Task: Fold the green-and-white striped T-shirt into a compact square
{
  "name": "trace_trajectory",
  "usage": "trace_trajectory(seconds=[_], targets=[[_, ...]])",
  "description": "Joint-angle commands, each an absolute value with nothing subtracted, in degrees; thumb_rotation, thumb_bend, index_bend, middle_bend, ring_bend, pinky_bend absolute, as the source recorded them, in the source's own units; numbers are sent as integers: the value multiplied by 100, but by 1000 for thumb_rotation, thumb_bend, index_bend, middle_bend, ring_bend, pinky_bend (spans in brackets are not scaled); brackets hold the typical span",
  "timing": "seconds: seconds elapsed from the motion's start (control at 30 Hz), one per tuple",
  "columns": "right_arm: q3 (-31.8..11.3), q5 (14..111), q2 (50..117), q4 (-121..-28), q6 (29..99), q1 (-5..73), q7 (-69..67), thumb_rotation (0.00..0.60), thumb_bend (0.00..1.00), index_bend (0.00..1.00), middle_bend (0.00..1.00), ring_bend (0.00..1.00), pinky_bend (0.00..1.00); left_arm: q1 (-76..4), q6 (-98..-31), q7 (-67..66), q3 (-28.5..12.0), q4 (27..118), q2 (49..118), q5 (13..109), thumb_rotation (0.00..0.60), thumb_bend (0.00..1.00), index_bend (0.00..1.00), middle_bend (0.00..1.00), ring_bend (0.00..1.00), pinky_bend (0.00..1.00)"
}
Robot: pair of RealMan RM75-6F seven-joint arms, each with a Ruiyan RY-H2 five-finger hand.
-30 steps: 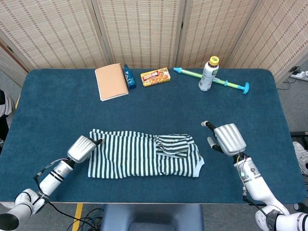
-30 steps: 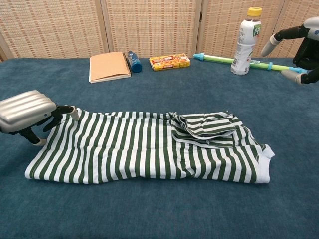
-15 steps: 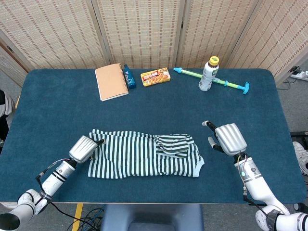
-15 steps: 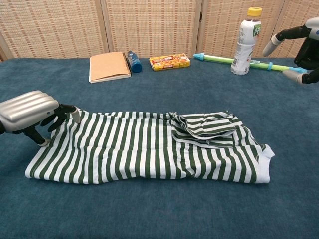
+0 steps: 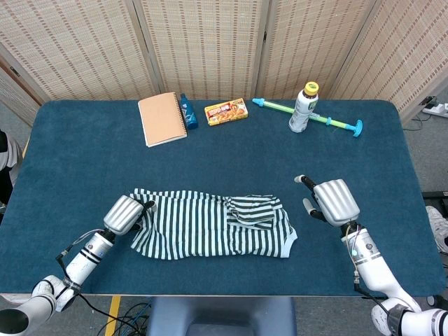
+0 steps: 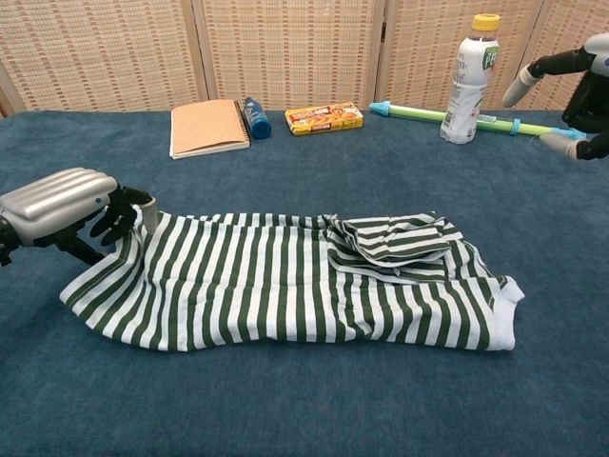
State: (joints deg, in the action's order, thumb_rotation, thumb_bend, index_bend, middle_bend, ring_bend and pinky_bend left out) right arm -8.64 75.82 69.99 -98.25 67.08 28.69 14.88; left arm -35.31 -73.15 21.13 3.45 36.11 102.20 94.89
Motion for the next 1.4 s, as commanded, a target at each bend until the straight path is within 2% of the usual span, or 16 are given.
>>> trace_trajectory(seconds=[0.03,0.2,0.37,0.53,0.93,1.07,1.4], targets=[[-872,7590,6998,-9814,6722,2863,1464,600,458,270,962,1000,1000,-3555,-7302,2104,332,3674,10215,9489,600,355,512,795,770,919],[-870,7616,6985,-9801,6736,2848,1419,600,458,270,962,1000,1000,-3588,-7272,2007,327,3769,10221,9502,600,415,540,804,778,919],[-873,7632,6983,-9787,6743,2837,1365,600,458,270,963,1000,1000,-3621,-7262,1743,351,3795,10216,9555,600,434,553,806,779,919],[-883,7654,6988,-9783,6739,2842,1313,600,457,270,964,1000,1000,-3618,-7248,1666,325,3876,10211,9526,600,464,610,818,789,919],[-904,7726,7010,-9774,6787,2832,1206,600,458,270,964,1000,1000,-3672,-7057,1343,118,4608,10056,9312,600,587,662,824,795,919],[-912,7744,6988,-9785,6831,2808,1172,600,458,270,964,1000,1000,-3718,-7032,1151,7,4994,9913,9243,600,647,672,827,797,919],[-926,7836,6904,-9841,6974,2728,1073,600,457,270,964,1000,1000,-4015,-6450,220,-543,6868,9154,8681,600,647,658,827,798,919]])
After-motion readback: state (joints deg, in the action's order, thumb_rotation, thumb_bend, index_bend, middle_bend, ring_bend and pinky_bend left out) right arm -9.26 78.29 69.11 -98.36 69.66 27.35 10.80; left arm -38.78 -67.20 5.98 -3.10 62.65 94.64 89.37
